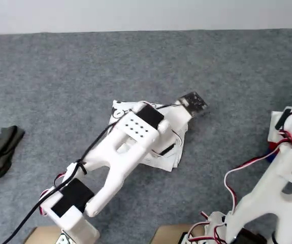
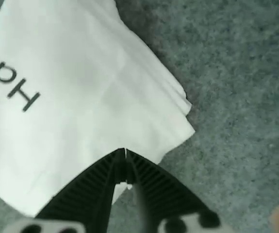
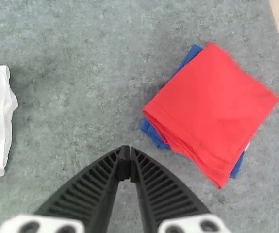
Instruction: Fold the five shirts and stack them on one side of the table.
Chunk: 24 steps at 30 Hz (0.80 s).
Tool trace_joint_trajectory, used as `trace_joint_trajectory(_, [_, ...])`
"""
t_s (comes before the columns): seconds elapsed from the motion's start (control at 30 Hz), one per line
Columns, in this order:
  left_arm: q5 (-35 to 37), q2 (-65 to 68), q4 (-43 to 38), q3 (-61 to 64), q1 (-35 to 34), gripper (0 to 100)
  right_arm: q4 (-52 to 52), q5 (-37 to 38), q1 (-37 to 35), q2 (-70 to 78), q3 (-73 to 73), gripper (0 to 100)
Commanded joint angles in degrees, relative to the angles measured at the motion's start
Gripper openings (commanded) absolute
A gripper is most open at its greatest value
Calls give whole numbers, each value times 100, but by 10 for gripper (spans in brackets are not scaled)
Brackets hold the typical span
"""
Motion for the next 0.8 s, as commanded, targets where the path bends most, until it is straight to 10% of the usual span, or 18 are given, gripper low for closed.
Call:
trace_joint_trajectory(0.0, [123,-677,457,-453,-607,6,224,18,-198,-198,440,9])
trace_joint_trajectory(0.47, [-237,-3103,1820,-567,-3974,6,-444,-1512,-2958,207,2057,12])
trace_joint_trajectory(0.77, [-677,-3798,1881,-215,-6497,6,-1833,-3297,-3811,1780,2110,258])
